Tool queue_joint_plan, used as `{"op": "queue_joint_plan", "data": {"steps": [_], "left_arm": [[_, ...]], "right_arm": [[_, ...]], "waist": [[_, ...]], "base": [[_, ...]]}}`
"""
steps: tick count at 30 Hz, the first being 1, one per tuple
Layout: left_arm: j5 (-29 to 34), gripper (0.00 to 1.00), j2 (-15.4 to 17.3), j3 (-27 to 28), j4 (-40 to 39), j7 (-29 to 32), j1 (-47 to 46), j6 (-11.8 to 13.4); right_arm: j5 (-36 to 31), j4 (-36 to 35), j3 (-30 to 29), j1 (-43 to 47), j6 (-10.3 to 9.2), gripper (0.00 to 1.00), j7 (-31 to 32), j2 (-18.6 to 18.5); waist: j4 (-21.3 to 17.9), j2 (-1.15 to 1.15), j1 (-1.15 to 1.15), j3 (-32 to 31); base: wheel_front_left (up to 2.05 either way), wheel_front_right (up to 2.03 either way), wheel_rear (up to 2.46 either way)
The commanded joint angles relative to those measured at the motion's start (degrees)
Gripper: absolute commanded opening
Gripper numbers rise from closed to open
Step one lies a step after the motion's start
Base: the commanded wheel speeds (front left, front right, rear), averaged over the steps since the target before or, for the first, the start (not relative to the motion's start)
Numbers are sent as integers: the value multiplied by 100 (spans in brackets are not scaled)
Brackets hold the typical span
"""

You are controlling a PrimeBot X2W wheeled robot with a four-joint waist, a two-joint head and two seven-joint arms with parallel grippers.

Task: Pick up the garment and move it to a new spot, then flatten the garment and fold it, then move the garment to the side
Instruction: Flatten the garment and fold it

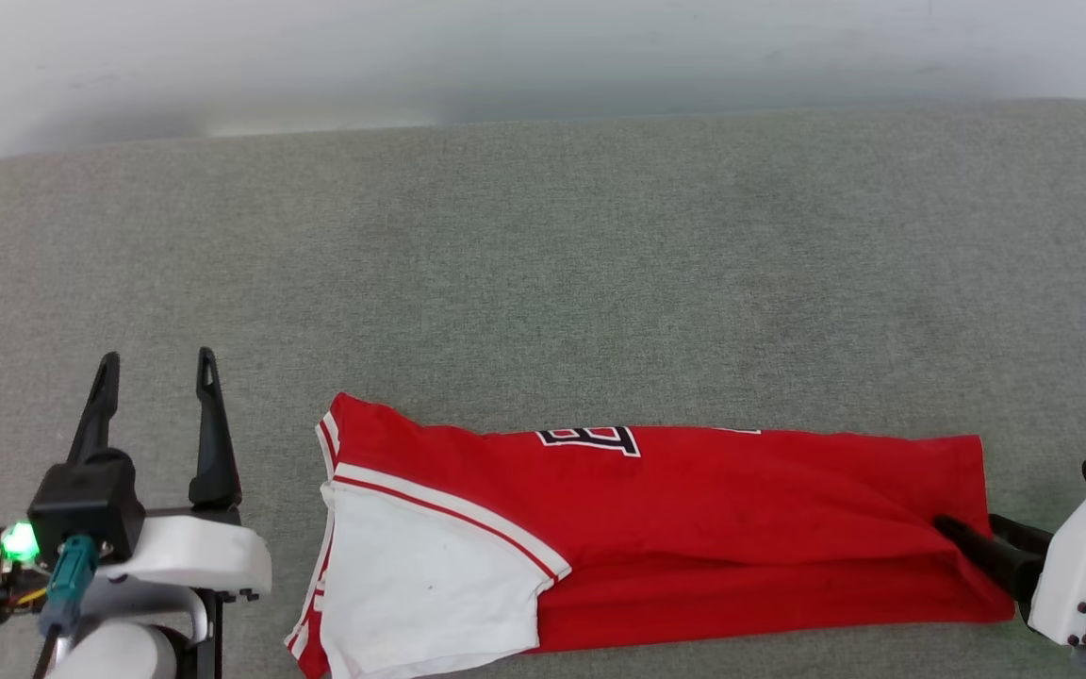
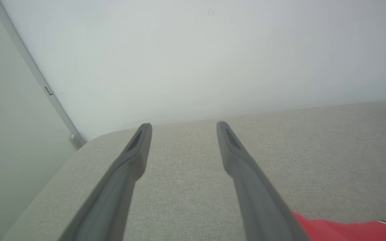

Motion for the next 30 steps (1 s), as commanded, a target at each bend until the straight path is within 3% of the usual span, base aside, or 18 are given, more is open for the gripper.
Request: {"op": "queue_joint_plan", "data": {"steps": [1,14,15,17,24,30], "left_arm": [[209,100,-187,245,-40,-12,197,-36],[1909,100,-2037,1970,-184,-13,1507,-571],[2020,100,-2163,2031,-162,-13,1581,-630],[2220,100,-2402,2194,-131,-13,1715,-763],[2818,100,-2999,2519,-84,-12,2088,-1171],[3225,100,-3202,2627,-11,-13,2255,-1397]], "right_arm": [[16,79,25,118,-2,100,90,86],[62,182,291,193,6,100,286,640],[58,200,295,185,6,63,281,647],[14,231,299,153,6,0,257,642],[-73,293,176,38,-2,0,125,443],[-48,316,-65,-40,-4,0,101,97]], "waist": [[22,0,0,8],[64,0,0,30],[72,0,0,20],[89,0,0,-9],[115,0,0,-158],[131,0,0,-294]], "base": [[0,0,0],[0,0,0],[0,0,0],[0,0,0],[0,0,0],[0,0,0]]}}
